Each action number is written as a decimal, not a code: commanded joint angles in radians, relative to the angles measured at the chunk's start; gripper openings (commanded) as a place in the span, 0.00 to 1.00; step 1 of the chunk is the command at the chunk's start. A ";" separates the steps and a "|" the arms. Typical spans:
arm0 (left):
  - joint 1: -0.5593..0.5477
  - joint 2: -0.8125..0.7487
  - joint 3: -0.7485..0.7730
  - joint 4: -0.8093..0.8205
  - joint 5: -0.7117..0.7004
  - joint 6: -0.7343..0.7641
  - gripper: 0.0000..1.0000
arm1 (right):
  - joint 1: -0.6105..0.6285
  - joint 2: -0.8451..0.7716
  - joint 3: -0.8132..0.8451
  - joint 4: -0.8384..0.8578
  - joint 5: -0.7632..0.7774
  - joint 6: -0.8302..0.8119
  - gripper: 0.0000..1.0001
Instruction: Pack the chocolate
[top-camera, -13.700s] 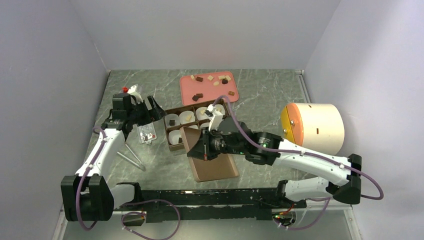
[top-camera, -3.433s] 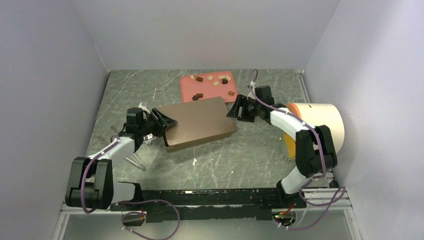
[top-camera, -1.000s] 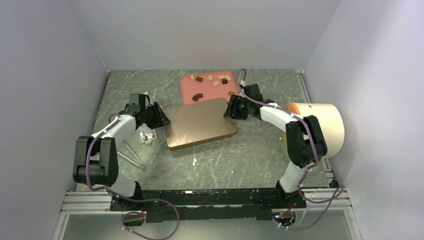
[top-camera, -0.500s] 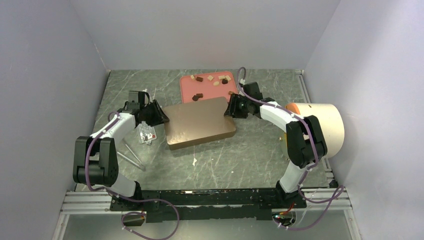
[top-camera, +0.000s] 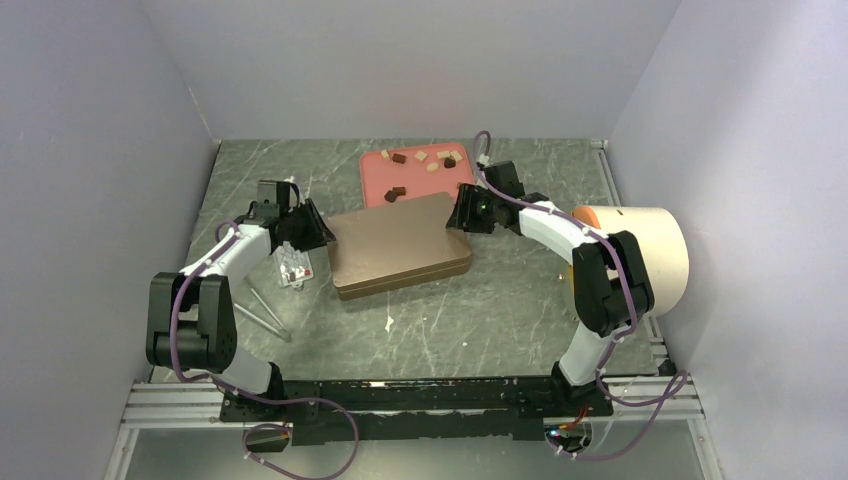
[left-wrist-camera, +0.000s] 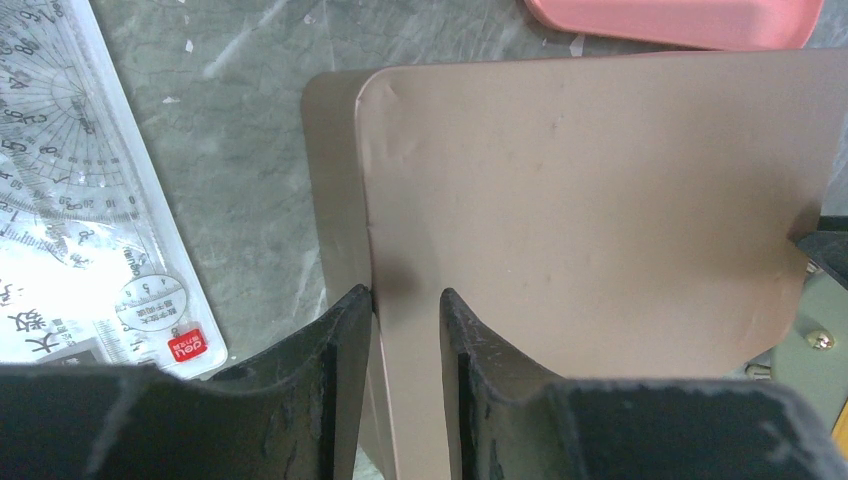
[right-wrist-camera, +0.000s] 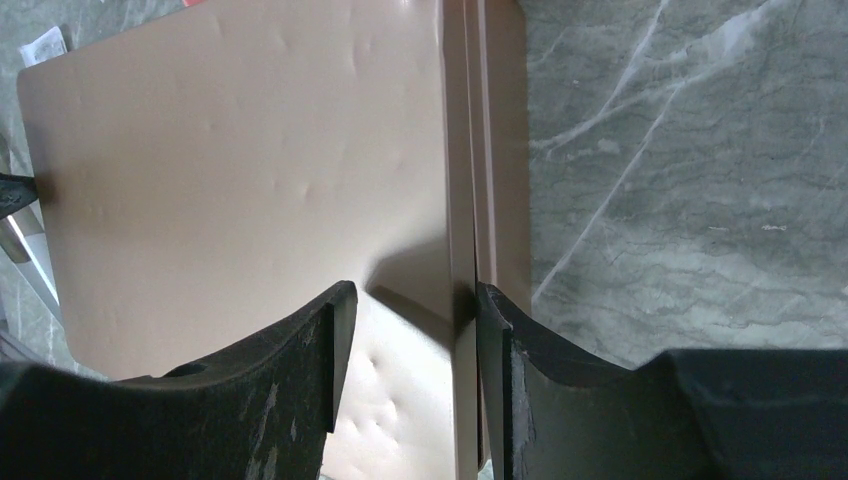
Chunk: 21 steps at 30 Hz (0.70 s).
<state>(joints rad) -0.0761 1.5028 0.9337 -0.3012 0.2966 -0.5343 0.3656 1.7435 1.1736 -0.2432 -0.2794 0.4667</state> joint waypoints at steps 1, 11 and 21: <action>-0.007 0.005 0.028 0.010 0.006 0.016 0.36 | 0.012 -0.044 0.005 0.037 -0.002 -0.003 0.51; -0.014 -0.035 0.002 -0.034 0.000 0.023 0.39 | 0.012 -0.055 -0.032 0.029 0.047 -0.019 0.56; -0.027 -0.068 -0.020 -0.034 0.040 0.008 0.37 | 0.012 -0.051 -0.021 0.015 0.061 -0.032 0.52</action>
<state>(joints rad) -0.0879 1.4845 0.9249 -0.3305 0.3012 -0.5343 0.3748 1.7325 1.1481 -0.2424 -0.2386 0.4587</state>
